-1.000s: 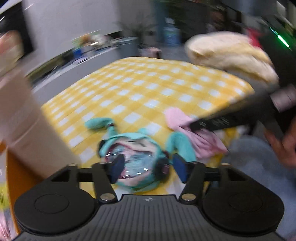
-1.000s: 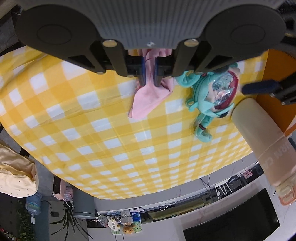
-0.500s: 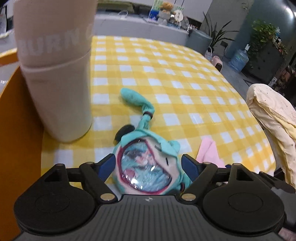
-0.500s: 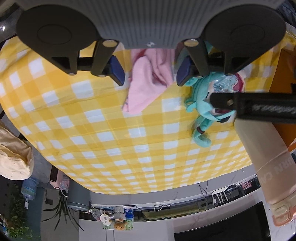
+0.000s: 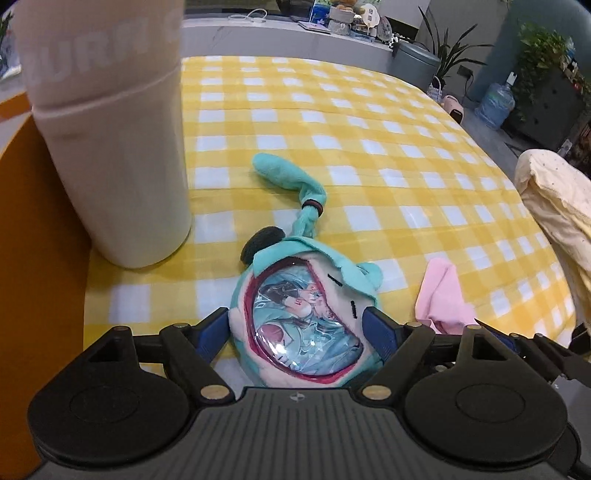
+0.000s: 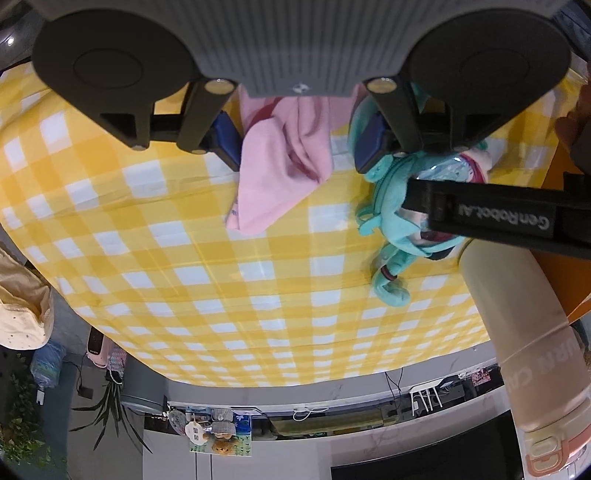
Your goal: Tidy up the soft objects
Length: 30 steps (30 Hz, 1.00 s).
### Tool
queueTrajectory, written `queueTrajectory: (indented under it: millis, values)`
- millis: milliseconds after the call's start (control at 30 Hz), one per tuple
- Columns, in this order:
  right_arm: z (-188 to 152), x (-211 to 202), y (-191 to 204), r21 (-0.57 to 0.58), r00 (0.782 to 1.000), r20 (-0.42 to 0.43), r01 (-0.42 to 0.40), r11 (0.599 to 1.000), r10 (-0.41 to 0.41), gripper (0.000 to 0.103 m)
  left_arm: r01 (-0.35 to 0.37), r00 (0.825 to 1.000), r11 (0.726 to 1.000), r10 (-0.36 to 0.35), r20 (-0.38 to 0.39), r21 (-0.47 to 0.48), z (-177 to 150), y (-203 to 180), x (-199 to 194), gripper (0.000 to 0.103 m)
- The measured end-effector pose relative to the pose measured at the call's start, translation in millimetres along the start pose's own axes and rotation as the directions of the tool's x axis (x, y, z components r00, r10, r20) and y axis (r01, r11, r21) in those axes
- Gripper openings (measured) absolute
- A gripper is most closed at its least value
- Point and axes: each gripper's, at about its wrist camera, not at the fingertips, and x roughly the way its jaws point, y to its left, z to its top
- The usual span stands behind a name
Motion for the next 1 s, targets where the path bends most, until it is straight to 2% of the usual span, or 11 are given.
queueTrajectory:
  millis: [167,267,400,467,533,600,633,733,800,900,1000]
  values:
    - [0,0,0,-0.005,1.0,0.003,-0.006,1.0,0.006,0.066,0.039,0.999,0.999,-0.038,0.022,-0.037,-4,6,3,0.098]
    - [0,0,0,-0.009,1.0,0.005,-0.005,1.0,0.005,0.066,0.044,0.999,0.999,-0.043,0.026,-0.027,-4,7,3,0.1]
    - [-1,0,1,-0.014,1.0,0.007,-0.004,1.0,0.004,0.066,0.093,0.995,0.996,-0.093,0.047,-0.008,-6,9,5,0.102]
    - [-1,0,2,-0.018,1.0,0.008,-0.001,1.0,0.001,0.064,0.099,0.994,0.995,-0.098,0.045,-0.004,-6,8,3,0.093]
    - [-1,0,3,-0.026,1.0,0.011,-0.004,1.0,0.004,0.056,0.087,0.995,0.996,-0.087,0.048,-0.01,-6,8,0,0.081]
    - [-1,-1,6,-0.038,1.0,0.014,-0.004,0.999,0.004,0.037,0.106,0.993,0.994,-0.105,0.048,-0.026,-7,10,-3,0.063]
    - [-1,-1,7,-0.048,1.0,0.015,0.011,0.999,-0.01,0.034,0.115,0.992,0.993,-0.113,0.052,-0.036,-7,11,-6,0.053]
    - [-2,-1,9,-0.066,0.999,0.016,0.042,0.997,-0.041,0.024,0.153,0.986,0.988,-0.15,0.076,-0.033,-6,11,-17,0.051]
    - [0,-1,6,-0.043,0.999,0.014,0.037,0.998,-0.036,0.014,0.214,0.974,0.974,-0.208,0.091,-0.066,-5,13,-23,0.051]
    - [1,-2,2,-0.006,1.0,0.007,0.023,1.0,-0.023,0.013,0.295,0.954,0.942,-0.281,0.102,-0.161,-3,22,-27,0.051]
    - [0,-1,7,-0.025,1.0,0.008,0.025,0.999,-0.025,0.009,0.345,0.939,0.905,-0.327,0.111,-0.247,0,31,-26,0.051]
